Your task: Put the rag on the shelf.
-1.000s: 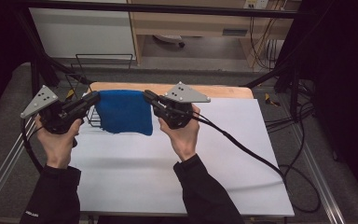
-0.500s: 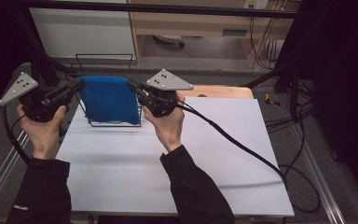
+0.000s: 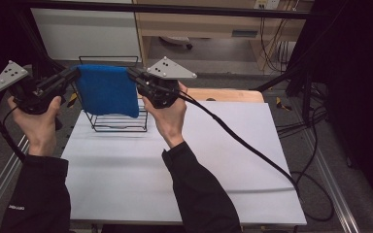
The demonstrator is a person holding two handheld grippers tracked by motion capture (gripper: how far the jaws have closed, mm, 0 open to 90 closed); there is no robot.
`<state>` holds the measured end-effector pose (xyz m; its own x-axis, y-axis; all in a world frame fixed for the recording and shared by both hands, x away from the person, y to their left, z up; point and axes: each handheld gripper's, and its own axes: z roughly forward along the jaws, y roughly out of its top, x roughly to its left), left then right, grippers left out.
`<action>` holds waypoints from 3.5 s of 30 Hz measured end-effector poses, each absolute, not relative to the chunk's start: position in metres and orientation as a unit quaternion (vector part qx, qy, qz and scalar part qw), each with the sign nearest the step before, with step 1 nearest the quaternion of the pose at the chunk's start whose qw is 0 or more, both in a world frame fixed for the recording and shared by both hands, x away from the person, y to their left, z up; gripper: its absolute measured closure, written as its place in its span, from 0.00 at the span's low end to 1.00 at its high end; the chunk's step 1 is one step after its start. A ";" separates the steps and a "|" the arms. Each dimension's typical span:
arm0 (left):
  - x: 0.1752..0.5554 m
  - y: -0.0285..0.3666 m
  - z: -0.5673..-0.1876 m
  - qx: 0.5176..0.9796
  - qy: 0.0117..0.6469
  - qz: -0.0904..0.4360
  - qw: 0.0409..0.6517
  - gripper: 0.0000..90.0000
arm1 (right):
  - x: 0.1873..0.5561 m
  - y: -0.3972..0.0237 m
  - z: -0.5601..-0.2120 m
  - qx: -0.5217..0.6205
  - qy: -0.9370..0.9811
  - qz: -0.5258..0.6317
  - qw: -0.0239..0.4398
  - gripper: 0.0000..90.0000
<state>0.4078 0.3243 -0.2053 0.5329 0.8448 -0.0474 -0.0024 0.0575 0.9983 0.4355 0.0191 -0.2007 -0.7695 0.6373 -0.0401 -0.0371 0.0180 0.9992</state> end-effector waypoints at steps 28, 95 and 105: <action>0.444 0.344 -0.162 0.569 0.362 0.355 0.648 0.94 | 0.473 0.049 -0.149 0.217 0.656 0.668 0.278 0.97; 0.489 0.363 -0.224 0.609 0.372 0.341 0.612 0.94 | 0.526 0.068 -0.195 0.237 0.720 0.601 0.252 0.97; 0.477 0.368 -0.231 0.618 0.364 0.335 0.611 0.94 | 0.516 0.067 -0.198 0.227 0.733 0.598 0.230 0.97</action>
